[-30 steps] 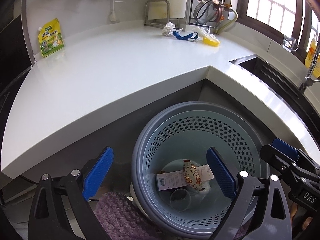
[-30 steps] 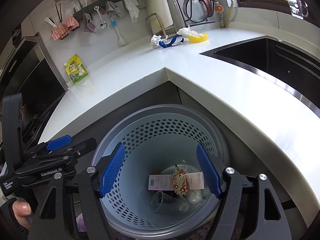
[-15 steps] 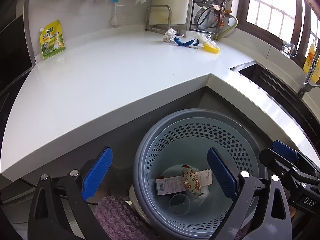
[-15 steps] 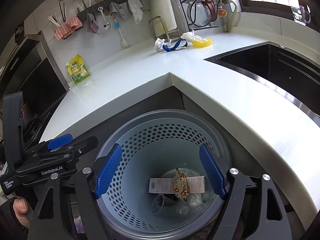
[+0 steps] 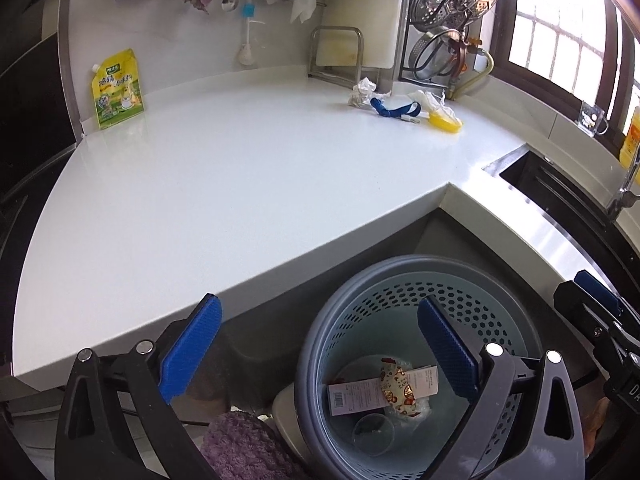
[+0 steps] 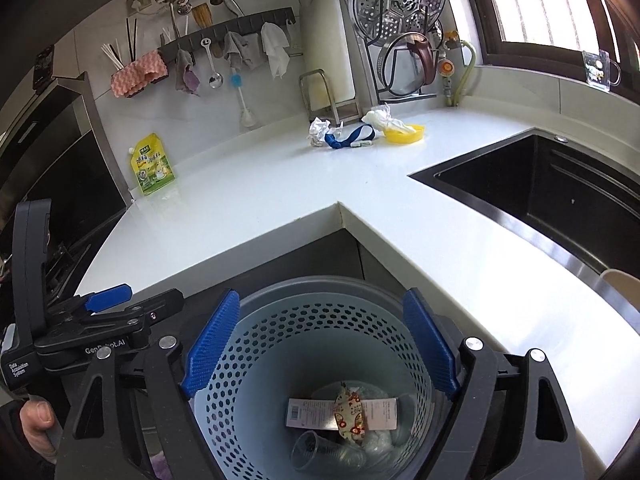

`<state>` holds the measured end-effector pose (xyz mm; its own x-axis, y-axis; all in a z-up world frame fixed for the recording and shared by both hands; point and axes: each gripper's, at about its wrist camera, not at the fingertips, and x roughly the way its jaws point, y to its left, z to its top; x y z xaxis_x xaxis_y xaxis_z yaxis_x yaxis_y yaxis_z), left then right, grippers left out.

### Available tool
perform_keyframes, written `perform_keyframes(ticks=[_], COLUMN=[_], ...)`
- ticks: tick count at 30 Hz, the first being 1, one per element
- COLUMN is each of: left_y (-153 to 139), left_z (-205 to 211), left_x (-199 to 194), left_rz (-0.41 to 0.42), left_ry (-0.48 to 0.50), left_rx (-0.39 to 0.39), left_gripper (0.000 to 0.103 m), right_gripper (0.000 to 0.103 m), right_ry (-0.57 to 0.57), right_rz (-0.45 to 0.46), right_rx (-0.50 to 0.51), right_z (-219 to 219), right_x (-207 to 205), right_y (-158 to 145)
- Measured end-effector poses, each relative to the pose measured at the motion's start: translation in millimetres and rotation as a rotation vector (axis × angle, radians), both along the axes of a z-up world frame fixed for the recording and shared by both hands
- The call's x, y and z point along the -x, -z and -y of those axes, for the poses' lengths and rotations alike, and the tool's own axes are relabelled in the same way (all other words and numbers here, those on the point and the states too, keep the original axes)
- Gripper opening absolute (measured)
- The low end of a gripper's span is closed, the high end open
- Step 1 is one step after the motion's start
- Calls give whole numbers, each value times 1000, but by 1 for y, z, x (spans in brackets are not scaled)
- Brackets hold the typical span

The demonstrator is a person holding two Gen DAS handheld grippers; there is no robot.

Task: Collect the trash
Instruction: 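Move both tools back over the countertop toward the tissue and crumpled paper, then close the right tool on the white tissue beside the yellow lid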

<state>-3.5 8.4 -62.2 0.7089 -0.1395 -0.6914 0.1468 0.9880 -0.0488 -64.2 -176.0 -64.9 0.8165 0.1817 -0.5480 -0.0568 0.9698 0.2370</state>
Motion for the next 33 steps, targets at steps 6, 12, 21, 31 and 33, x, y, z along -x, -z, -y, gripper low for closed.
perform_keyframes(ticks=[6,12,21,31,33], left_y=[-19,-36,-51,-54,-55], left_z=[0,4,17,39,43], left_x=[-21,-51,-101,-172,-187], left_rz=[46,90,101,80,82], left_ry=[-9,-28,-42,-62,-69], left_rx=[-8,-10,-4,-11,-17], left_gripper=[97,97,97,97,97], right_gripper=[80,81,81,81,81], right_ry=[2,6,35,66,70], right_rz=[36,44,61,19,20], right_rx=[-22,-6,34,87,95], right_z=[9,18,40,70,74], right_x=[-18,-42,-90,-169,-185], right_y=[-13,-32,-52,-59,-60])
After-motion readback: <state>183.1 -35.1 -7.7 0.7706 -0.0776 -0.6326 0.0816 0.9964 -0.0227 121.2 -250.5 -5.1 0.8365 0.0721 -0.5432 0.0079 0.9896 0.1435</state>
